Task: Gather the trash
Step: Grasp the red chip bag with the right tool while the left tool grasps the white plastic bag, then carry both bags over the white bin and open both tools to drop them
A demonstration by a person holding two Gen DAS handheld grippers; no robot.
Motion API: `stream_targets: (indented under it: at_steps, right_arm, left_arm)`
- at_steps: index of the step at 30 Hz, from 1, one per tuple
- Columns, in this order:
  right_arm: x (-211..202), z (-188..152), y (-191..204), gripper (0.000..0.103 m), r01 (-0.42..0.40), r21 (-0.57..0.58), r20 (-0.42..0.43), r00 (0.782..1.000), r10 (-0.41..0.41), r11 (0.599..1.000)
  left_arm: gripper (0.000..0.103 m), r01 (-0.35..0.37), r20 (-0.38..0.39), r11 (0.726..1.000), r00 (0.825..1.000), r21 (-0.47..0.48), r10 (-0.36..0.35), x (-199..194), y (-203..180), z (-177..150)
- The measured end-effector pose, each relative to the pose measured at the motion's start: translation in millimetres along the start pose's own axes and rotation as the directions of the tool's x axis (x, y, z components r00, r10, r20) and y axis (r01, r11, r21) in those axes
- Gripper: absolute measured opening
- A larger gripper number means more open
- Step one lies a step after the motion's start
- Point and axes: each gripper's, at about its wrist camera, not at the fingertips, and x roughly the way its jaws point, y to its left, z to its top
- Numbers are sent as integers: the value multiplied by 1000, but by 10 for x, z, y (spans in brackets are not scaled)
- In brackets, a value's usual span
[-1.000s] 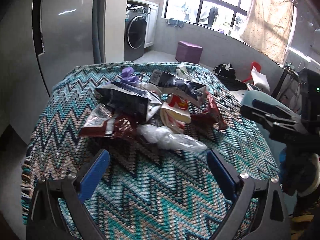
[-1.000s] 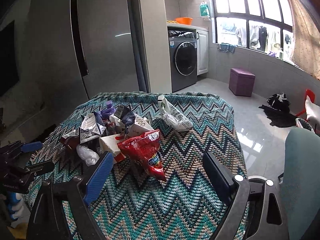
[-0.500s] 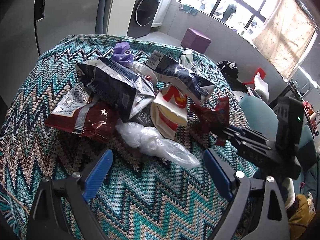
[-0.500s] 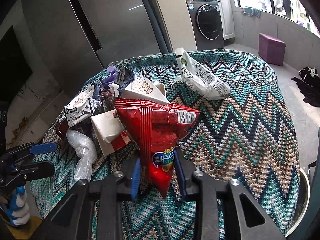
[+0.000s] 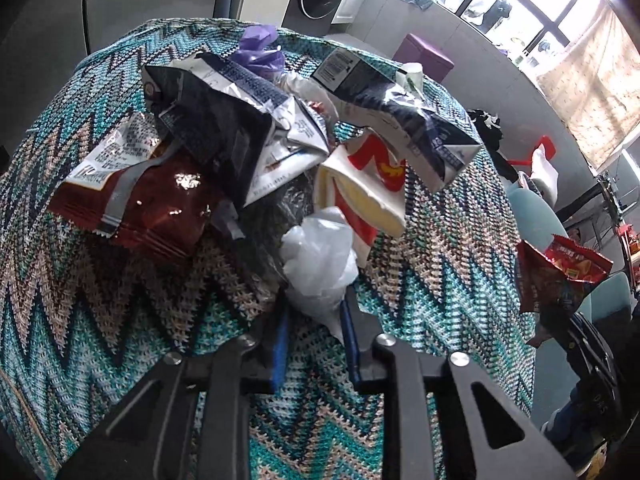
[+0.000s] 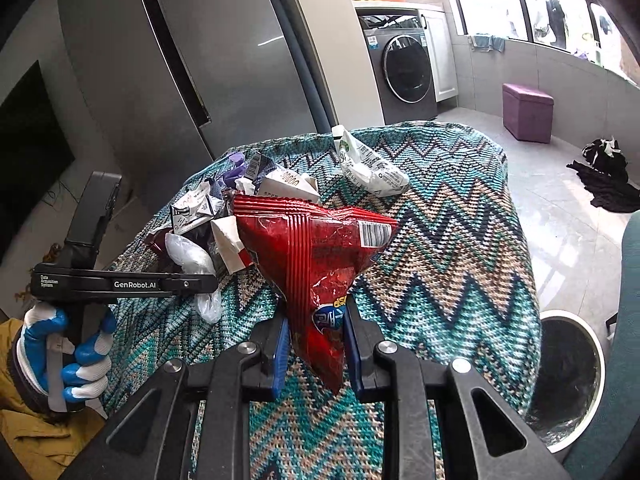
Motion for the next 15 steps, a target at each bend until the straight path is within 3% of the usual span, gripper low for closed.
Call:
stream_targets:
  at_steps: [8,11,15]
  right_arm:
    - [-392,-106,-198,23,25,70,82,996,-30,997]
    - [-597,-159,-433,23,72,124,109,990,-86,990]
    - [-837,-302,-878,23,161,222,119,974,-191,962]
  left_arm:
    - [20,46,67,989,996,142,-56,-421,-291,-111]
    - [20,89,65,964,992,250,-108,-489,-676,-75]
    - [20,159,11,909,984,386,-177,-387,-1339,-70]
